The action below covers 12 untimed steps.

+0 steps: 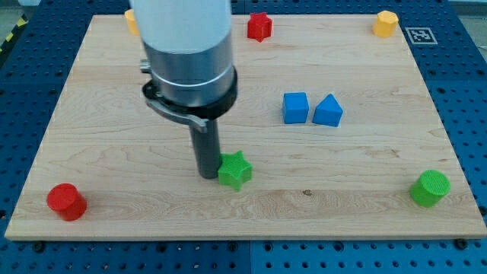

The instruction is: Push the green star closer to the green circle

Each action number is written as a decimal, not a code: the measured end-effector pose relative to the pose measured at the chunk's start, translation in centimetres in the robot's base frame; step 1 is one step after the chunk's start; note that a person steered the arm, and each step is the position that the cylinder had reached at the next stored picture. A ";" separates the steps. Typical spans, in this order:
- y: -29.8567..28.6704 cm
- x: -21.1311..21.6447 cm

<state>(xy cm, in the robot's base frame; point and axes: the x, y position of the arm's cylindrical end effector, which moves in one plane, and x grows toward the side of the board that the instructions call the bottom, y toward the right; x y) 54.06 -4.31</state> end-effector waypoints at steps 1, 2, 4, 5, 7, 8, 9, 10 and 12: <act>2.4 0.6; 4.6 3.1; 8.9 3.6; 8.8 3.6; 6.4 1.4; 8.2 1.8; 11.2 1.7; 11.8 0.8; 16.2 0.7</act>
